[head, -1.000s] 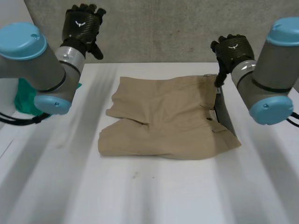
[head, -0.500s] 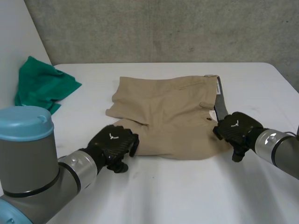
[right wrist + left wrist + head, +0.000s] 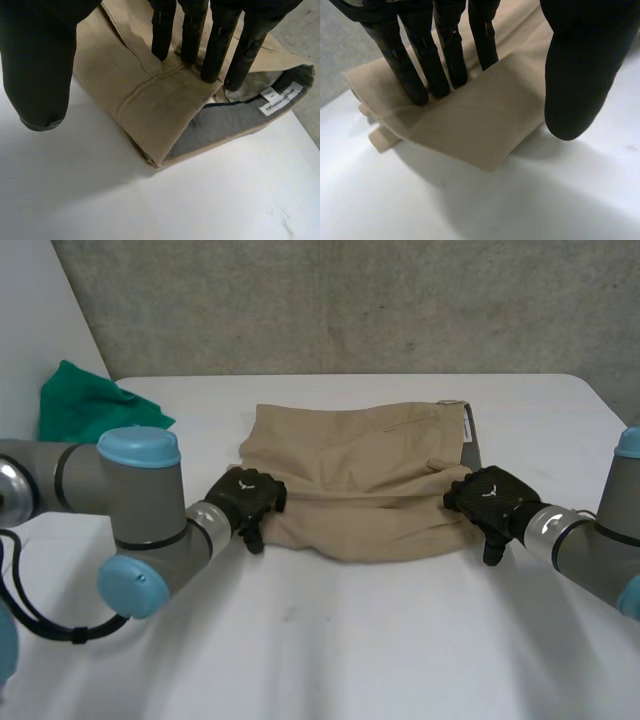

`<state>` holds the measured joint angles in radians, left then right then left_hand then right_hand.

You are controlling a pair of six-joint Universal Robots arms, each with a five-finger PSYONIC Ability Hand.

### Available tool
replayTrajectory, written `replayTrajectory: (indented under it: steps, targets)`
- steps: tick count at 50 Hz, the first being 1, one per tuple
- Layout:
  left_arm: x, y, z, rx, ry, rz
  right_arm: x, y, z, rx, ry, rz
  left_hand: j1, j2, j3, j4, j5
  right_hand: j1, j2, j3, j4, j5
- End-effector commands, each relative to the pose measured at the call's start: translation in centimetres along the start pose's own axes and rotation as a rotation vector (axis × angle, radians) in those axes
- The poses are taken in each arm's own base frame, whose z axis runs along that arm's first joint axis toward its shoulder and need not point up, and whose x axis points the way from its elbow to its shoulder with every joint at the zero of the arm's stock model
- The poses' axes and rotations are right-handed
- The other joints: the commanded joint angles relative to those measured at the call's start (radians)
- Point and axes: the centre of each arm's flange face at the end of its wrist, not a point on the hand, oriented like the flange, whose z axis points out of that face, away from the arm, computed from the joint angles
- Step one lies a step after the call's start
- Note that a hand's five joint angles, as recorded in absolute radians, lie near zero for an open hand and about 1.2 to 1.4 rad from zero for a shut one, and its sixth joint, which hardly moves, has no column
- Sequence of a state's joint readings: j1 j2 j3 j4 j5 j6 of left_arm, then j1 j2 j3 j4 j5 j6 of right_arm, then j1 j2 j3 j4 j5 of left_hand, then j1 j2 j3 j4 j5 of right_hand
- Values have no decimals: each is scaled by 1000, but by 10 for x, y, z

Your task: Fold the laundry.

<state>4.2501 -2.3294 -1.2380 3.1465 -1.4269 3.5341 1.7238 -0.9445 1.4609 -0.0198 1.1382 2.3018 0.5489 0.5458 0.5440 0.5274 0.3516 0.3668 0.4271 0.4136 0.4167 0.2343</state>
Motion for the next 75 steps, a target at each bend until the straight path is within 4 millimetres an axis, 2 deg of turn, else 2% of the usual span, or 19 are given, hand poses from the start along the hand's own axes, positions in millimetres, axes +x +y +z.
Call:
replayTrajectory:
  steps: [1, 6, 14, 16, 21, 27, 30, 35, 40, 41, 43, 47, 52, 55, 59, 63, 64, 72, 75]
  targets:
    - [-4, -5, 17, 78, -35, 93, 8, 4, 14, -9, 26, -6, 29, 32, 34, 50, 51, 194, 133, 147, 144, 152]
    - [-4, -5, 22, 103, -46, 99, 12, 8, 22, -16, 46, -10, 40, 43, 45, 62, 63, 326, 265, 279, 276, 284]
    - [-3, 4, 34, 95, -43, 100, 27, 7, 35, 15, 117, 33, 249, 252, 253, 270, 271, 1000, 940, 953, 950, 958]
    - [-4, 6, 36, 94, -44, 101, 30, 6, 38, 17, 135, 41, 351, 354, 356, 372, 374, 1029, 969, 983, 980, 987]
    - [-6, 0, 36, 113, -54, 139, 36, 5, 39, 0, 171, 41, 847, 850, 851, 868, 869, 1029, 969, 983, 980, 987]
    - [-9, -17, 23, 142, -66, 161, 39, -14, 24, -5, 187, 36, 847, 850, 852, 869, 870, 1029, 969, 983, 980, 987]
    - [-12, -33, 6, 166, -76, 162, 39, -24, 13, -12, 177, 36, 847, 850, 852, 869, 870, 1029, 969, 983, 980, 987]
    - [-18, -62, -34, 210, -97, 168, 39, -48, -22, -49, 133, 56, 847, 850, 852, 869, 870, 1029, 969, 983, 980, 987]
    - [-18, -83, -95, 168, -74, 167, 38, -68, -57, -82, 98, 66, 847, 850, 852, 869, 870, 1029, 969, 983, 980, 987]
    - [-17, -84, -103, 153, -66, 166, 37, -71, -64, -89, 90, 62, 847, 850, 852, 869, 870, 1029, 969, 983, 980, 987]
    - [-15, -82, -125, 102, -44, 160, 28, -81, -97, -141, 29, 59, 847, 850, 852, 869, 870, 1029, 969, 983, 980, 987]
    - [-6, -64, -161, -35, 22, 169, 8, -77, -126, -229, -82, -3, 847, 850, 852, 869, 870, 1029, 969, 983, 980, 987]
    - [17, -39, -195, -165, 169, 229, -21, -67, -157, -312, -235, -120, 847, 850, 852, 869, 870, 1029, 969, 983, 980, 987]
    - [21, -34, -201, -174, 203, 242, -28, -65, -162, -317, -255, -136, 847, 850, 852, 869, 870, 1029, 969, 983, 980, 987]
    - [10, -36, -192, -145, 172, 231, -24, -67, -155, -274, -197, -87, 847, 850, 852, 869, 870, 1029, 969, 983, 980, 987]
    - [-4, -42, -164, -65, 103, 238, -13, -71, -141, -208, -103, -14, 847, 850, 852, 869, 870, 1029, 969, 983, 980, 987]
    - [-8, -44, -148, -25, 76, 241, -11, -71, -137, -197, -88, 3, 847, 850, 852, 869, 870, 1029, 969, 983, 980, 987]
    - [-39, -50, -61, 93, -84, 137, 12, -55, -80, -147, 64, 98, 847, 850, 852, 869, 870, 1029, 969, 983, 980, 987]
    - [-40, -50, -40, 111, -113, 121, 23, -54, -64, -128, 157, 84, 847, 850, 852, 869, 870, 1029, 969, 983, 980, 987]
